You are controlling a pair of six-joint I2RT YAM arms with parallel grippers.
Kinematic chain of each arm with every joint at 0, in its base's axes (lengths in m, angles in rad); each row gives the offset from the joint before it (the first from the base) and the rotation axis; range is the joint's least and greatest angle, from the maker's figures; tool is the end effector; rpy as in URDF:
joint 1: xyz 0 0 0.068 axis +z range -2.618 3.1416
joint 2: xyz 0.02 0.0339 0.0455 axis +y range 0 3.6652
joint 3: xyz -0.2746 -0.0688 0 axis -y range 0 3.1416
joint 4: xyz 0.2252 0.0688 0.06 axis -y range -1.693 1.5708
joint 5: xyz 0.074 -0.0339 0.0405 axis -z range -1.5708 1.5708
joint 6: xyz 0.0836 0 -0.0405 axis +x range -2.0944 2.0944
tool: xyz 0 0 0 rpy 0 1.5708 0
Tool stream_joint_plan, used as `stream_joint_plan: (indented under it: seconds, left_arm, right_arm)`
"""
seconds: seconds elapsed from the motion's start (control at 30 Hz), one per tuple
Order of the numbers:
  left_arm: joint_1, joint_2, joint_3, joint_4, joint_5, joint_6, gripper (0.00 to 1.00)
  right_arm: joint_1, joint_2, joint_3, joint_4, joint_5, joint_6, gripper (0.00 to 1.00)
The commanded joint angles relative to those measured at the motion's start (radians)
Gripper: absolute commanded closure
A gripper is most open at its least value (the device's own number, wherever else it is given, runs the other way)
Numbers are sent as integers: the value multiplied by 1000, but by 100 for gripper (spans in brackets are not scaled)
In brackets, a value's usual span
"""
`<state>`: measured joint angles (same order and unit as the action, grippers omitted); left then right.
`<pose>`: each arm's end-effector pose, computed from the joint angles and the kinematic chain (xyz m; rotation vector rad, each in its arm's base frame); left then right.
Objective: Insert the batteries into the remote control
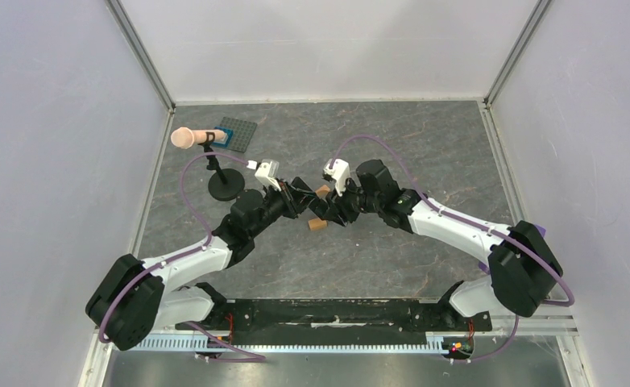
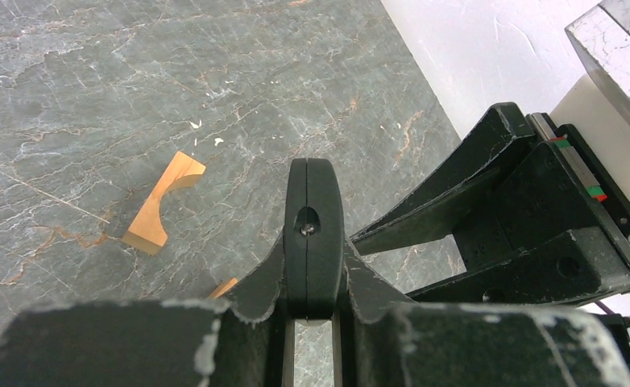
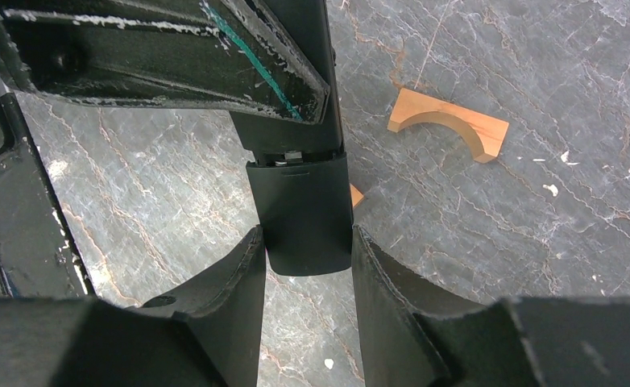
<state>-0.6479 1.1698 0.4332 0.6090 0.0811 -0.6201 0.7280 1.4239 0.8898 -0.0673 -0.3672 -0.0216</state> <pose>0.2160 -0.1720 0.2395 0.0894 1.8023 -0.9989 0.2260 0.2417 0.2361 -1.0183 1.9934 0.7939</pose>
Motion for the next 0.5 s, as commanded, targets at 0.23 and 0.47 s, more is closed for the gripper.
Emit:
stream_joint_plan:
  seconds: [0.23,0.47]
  left_arm:
    - [-9,-13,30,48,-24,17,98]
    - [-11,-6,35,49,-11,14,98]
  right_arm:
    - [14,22,31,11,29,0,68]
    - [19,28,33,16,32,-2,68]
